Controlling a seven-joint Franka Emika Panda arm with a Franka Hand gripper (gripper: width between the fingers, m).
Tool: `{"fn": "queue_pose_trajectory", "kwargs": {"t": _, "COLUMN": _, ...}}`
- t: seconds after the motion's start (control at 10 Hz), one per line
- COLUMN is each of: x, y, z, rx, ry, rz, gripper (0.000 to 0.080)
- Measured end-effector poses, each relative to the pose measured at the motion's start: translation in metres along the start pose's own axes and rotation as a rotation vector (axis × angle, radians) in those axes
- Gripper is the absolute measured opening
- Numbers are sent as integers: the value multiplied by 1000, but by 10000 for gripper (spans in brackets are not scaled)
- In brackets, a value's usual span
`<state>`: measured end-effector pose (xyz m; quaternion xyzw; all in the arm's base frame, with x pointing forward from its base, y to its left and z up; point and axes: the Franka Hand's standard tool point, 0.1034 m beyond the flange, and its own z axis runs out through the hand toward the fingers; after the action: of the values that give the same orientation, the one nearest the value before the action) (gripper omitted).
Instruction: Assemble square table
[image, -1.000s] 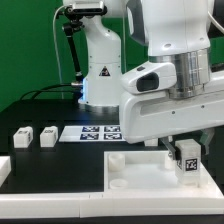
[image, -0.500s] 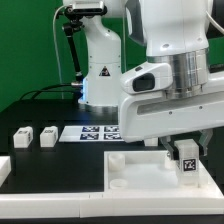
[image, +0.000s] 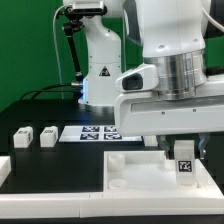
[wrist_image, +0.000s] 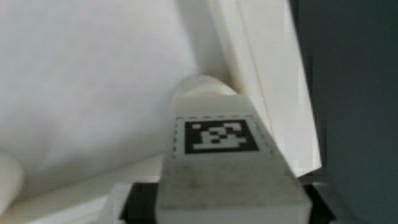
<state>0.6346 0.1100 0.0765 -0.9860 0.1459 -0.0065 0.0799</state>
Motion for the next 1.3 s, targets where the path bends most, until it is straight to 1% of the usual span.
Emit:
{"fn": "queue_pose_trajectory", "kwargs": {"t": 0.1, "x": 0, "y": 0, "z": 0, "rx": 0, "ry": 0, "rz": 13, "gripper": 292}}
{"fn": "queue_pose_trajectory", "kwargs": {"t": 0.2, "x": -1, "y": 0, "z": 0, "rx": 2, "ry": 4, "rz": 83, "gripper": 292}}
{"fn": "queue_pose_trajectory", "kwargs": {"t": 0.3, "x": -5, "y": 0, "z": 1, "rx": 2, "ry": 27, "rz": 273, "gripper": 292}}
{"fn": "queue_pose_trajectory", "kwargs": {"t": 0.4, "x": -9, "y": -1, "z": 2, "rx": 7, "ry": 40, "rz": 462, "gripper": 292}}
{"fn": "queue_pose_trajectory", "kwargs": {"t": 0.5, "x": -11, "y": -3, "z": 3, "rx": 21, "ry": 51, "rz": 640, "gripper": 292}}
{"fn": "queue_pose_trajectory", "kwargs": {"t": 0.6, "x": -13, "y": -5, "z": 3, "rx": 28, "ry": 49, "rz": 755, "gripper": 292}}
{"fn": "queue_pose_trajectory", "kwargs": {"t": 0.7, "x": -13, "y": -6, "z": 4, "rx": 40, "ry": 40, "rz": 884, "gripper": 292}}
{"fn": "queue_pose_trajectory", "kwargs": {"t": 0.8, "x": -12, "y": -6, "z": 4, "rx": 59, "ry": 31, "rz": 998, "gripper": 292}}
{"fn": "queue_pose_trajectory", "kwargs": {"t": 0.9, "x": -12, "y": -5, "z": 4, "rx": 70, "ry": 23, "rz": 1050, "gripper": 292}}
{"fn": "queue_pose_trajectory", "kwargs": {"t": 1.0, "x": -13, "y": -6, "z": 4, "rx": 69, "ry": 24, "rz": 1039, "gripper": 292}}
{"fn": "queue_pose_trajectory", "kwargs": {"t": 1.1, "x": -13, "y": -6, "z": 5, "rx": 68, "ry": 25, "rz": 998, "gripper": 373}}
{"fn": "queue_pose_trajectory", "kwargs": {"t": 1.2, "x": -13, "y": -6, "z": 5, "rx": 67, "ry": 24, "rz": 987, "gripper": 511}}
{"fn": "queue_pose_trajectory", "kwargs": {"t": 1.3, "x": -12, "y": -2, "z": 6, "rx": 51, "ry": 22, "rz": 764, "gripper": 511}}
